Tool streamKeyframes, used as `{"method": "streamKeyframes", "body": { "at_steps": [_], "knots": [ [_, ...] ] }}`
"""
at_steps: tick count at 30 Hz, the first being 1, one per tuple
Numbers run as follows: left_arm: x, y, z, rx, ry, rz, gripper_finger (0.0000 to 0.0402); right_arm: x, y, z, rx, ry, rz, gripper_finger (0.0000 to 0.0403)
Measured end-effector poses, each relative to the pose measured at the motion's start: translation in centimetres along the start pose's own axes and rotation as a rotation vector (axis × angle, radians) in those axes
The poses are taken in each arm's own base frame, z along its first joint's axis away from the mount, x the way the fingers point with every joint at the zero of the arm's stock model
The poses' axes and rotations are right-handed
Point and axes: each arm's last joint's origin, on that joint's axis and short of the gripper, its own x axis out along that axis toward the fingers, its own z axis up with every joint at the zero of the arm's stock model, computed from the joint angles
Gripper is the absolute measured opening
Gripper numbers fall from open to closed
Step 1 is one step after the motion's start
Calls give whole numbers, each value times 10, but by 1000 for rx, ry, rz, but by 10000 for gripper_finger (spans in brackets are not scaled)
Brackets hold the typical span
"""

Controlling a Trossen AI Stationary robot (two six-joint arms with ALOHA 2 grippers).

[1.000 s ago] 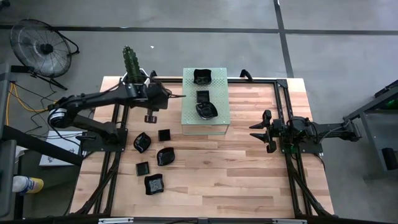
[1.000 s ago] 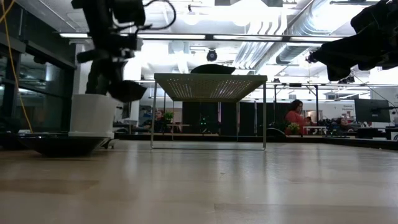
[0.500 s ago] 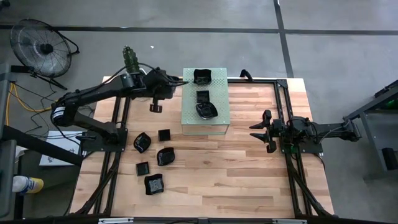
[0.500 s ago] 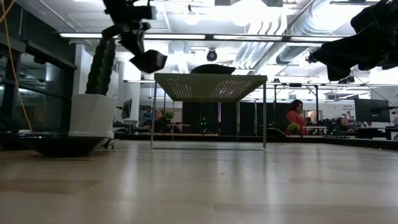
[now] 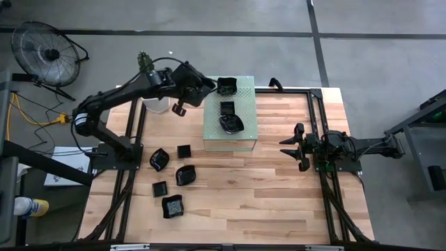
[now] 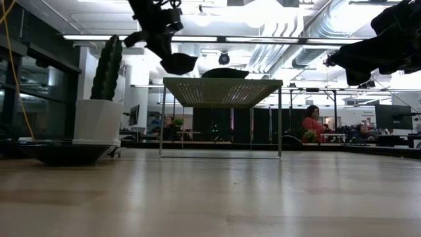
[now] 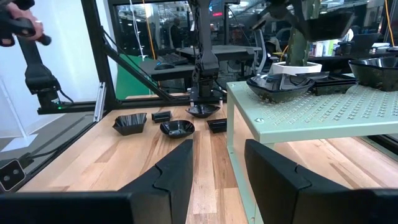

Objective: Pick & Place Mini shaped plates
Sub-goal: Stack the black distorted square plate on top of the black distorted square plate on the shelf

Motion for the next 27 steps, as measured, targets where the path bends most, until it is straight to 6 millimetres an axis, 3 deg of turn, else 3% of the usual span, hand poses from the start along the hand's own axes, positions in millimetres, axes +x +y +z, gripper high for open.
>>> {"method": "streamKeyframes", "body": {
  "at_steps": [12, 27],
  "knots": [
    [11, 31, -8, 465, -107, 80, 0, 0, 0, 0, 0, 0, -1, 140],
    [42, 52, -20, 610, -174, 173, 0, 0, 0, 0, 0, 0, 0, 140]
  ]
}}
